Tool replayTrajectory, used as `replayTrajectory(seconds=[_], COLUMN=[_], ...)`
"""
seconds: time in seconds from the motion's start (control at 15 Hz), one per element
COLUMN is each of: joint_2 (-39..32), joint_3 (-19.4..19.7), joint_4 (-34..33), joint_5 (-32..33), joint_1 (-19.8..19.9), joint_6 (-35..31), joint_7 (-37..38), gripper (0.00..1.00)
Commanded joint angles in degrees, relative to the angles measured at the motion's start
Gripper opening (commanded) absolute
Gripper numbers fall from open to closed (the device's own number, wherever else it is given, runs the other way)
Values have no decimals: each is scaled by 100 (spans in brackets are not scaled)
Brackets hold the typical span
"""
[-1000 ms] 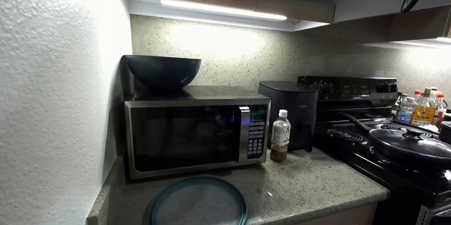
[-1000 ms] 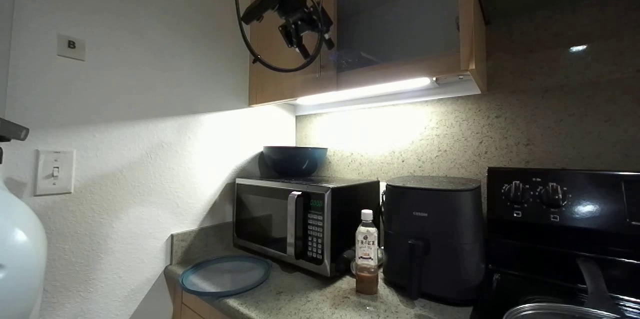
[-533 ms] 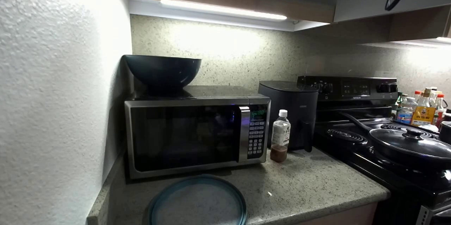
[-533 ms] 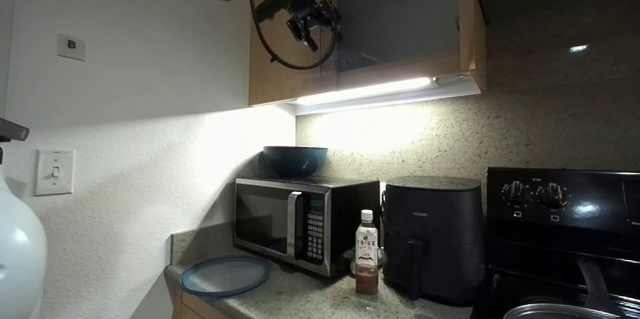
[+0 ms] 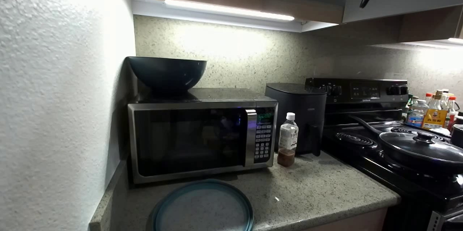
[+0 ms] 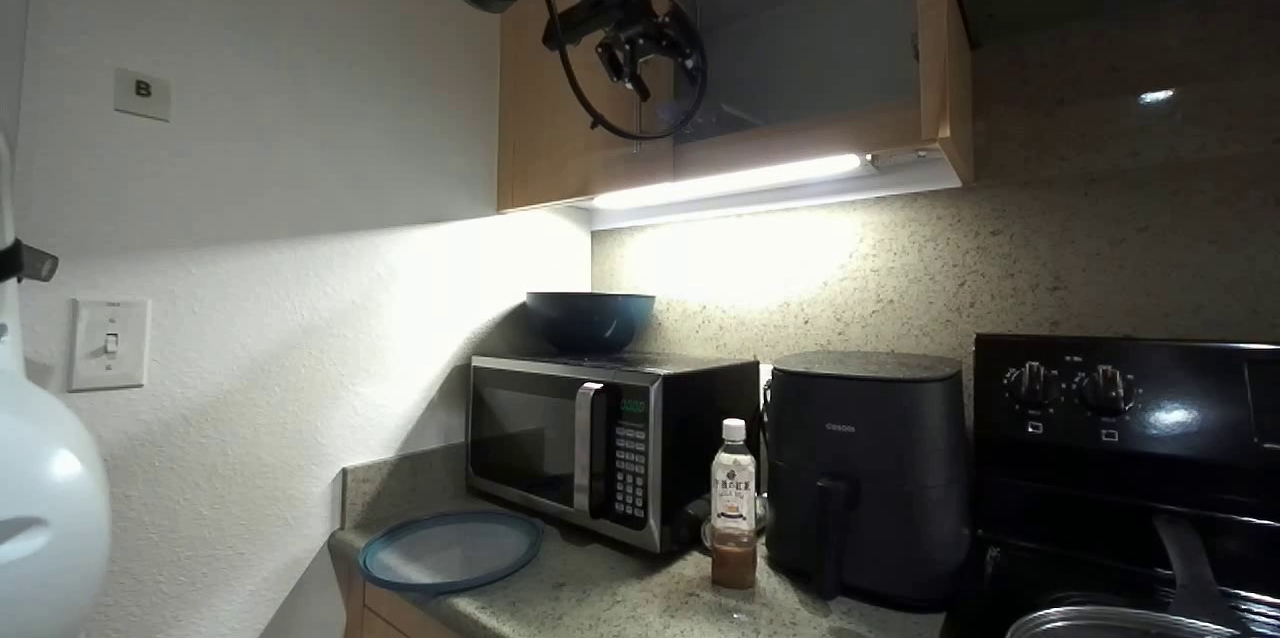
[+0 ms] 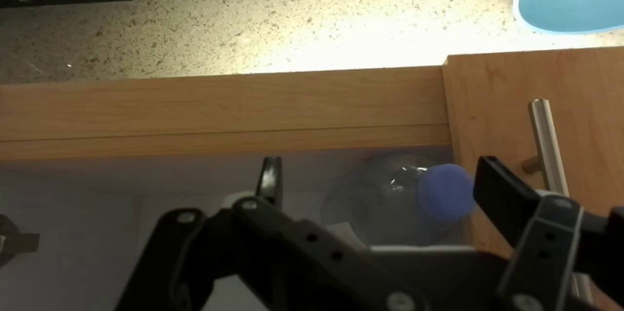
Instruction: Remove the bottle from the open cabinet, put it on the counter, put it back in the cabinet and then put it back on the counter
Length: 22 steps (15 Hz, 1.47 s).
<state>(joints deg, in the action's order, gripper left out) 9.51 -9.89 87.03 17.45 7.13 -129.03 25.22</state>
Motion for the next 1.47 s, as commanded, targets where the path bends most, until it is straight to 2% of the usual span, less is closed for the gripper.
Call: replayTrajectory(seconds=[0.0, 0.73, 1.07, 1.4], joint_2=[-32, -518, -673, -735], joint_3=[166, 256, 274, 384], joint_4=[-37, -425, -520, -542], joint_5=[96, 139, 90, 51], joint_1=[-217, -586, -460, -460], joint_6=[23, -201, -648, -798], joint_7=[52, -69, -98, -64], gripper=[100, 100, 100, 100])
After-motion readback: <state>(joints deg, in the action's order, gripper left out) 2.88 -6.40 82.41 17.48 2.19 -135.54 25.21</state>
